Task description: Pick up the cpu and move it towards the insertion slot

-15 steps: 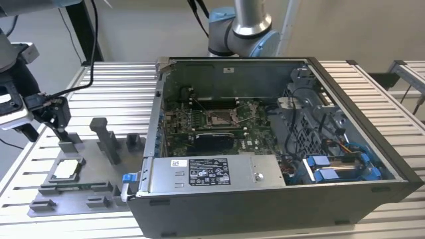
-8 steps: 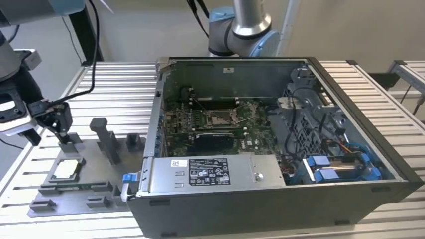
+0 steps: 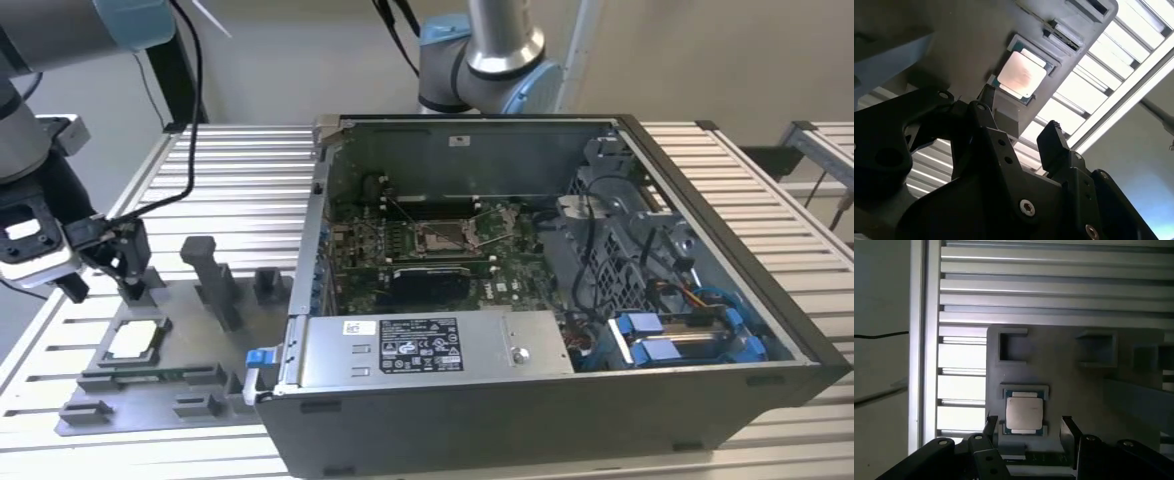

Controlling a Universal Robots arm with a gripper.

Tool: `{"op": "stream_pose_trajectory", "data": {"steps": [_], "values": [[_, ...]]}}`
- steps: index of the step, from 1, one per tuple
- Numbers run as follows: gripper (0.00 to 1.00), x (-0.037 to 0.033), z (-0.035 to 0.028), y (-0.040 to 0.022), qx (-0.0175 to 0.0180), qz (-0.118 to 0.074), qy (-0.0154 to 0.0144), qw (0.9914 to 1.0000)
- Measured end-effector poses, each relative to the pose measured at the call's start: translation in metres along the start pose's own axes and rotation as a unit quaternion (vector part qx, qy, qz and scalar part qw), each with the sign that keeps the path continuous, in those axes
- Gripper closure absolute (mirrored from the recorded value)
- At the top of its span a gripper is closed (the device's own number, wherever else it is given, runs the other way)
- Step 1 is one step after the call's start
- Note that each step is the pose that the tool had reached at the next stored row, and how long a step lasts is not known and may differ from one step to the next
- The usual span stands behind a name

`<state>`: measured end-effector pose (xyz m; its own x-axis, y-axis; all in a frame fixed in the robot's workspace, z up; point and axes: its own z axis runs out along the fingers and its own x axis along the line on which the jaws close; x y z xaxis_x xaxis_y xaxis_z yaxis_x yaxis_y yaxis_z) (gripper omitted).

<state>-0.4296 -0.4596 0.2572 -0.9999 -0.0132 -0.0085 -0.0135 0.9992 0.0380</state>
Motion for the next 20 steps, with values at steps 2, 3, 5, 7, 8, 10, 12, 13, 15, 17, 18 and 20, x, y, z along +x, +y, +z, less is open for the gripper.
{"op": "stream_pose_trajectory", "data": {"steps": [2, 3, 5, 7, 8, 10, 12, 13, 15, 17, 18, 20], "values": [[0.00, 0.0005, 0.0036, -0.0004, 0.0000, 0.000, 0.0000, 1.00000], [0.00, 0.0008, 0.0054, -0.0006, 0.0000, -0.001, 0.0000, 1.00000], [0.00, 0.0015, 0.0089, -0.0009, 0.0000, -0.001, 0.0001, 1.00000], [0.00, 0.0022, 0.0126, -0.0014, 0.0000, -0.002, 0.0001, 1.00000], [0.00, 0.0024, 0.0144, -0.0015, 0.0000, -0.002, 0.0000, 1.00000], [0.00, 0.0029, 0.0181, -0.0019, 0.0000, -0.002, 0.0000, 1.00000], [0.00, 0.0031, 0.0217, -0.0024, 0.0000, -0.002, 0.0000, 1.00000], [0.00, 0.0031, 0.0235, -0.0028, 0.0000, -0.002, 0.0000, 1.00000], [0.00, 0.0032, 0.0270, -0.0038, 0.0000, -0.002, 0.0001, 1.00000], [0.00, 0.0033, 0.0307, -0.0044, 0.0000, -0.002, 0.0000, 1.00000], [0.00, 0.0032, 0.0325, -0.0047, 0.0000, -0.002, -0.0001, 1.00000], [0.00, 0.0033, 0.0361, -0.0054, 0.0000, -0.002, -0.0001, 1.00000]]}}
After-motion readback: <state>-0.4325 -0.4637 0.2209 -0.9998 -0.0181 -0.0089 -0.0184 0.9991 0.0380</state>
